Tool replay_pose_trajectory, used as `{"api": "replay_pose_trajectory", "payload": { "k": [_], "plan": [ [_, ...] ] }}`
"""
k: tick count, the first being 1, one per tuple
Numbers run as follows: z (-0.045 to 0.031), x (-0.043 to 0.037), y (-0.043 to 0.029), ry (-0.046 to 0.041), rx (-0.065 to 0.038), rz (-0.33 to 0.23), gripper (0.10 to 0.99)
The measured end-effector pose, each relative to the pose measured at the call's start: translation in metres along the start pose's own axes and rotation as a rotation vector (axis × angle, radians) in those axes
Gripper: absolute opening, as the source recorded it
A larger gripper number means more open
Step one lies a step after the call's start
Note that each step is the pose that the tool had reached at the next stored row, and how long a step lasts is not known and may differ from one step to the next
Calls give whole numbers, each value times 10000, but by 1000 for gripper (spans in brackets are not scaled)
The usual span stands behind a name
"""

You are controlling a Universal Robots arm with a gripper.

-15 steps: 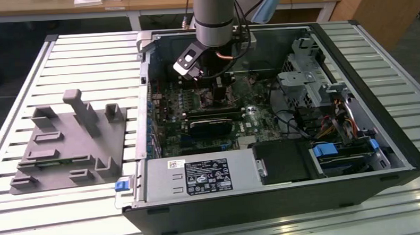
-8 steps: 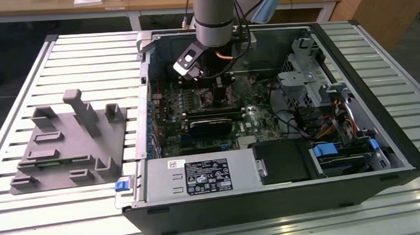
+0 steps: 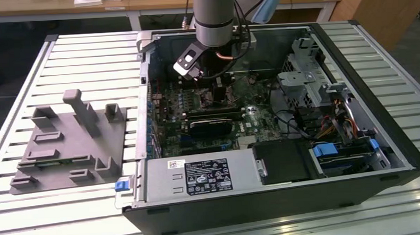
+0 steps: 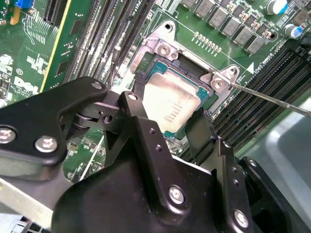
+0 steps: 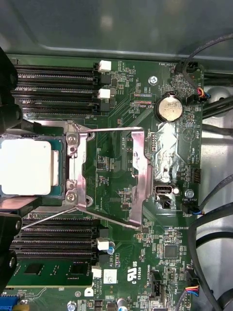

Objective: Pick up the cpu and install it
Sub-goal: 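Place the cpu into insertion slot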

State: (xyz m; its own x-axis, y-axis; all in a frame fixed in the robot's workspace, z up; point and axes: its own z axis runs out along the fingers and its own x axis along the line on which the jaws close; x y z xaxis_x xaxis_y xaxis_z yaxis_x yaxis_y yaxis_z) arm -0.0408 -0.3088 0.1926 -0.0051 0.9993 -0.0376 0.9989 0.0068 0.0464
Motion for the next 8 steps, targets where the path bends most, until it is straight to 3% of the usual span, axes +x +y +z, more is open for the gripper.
{"api": "replay_pose_trajectory", "payload": {
  "k": [8],
  "plan": [
    [-98, -4, 4, 0, -1, 1, 596]
  ]
}}
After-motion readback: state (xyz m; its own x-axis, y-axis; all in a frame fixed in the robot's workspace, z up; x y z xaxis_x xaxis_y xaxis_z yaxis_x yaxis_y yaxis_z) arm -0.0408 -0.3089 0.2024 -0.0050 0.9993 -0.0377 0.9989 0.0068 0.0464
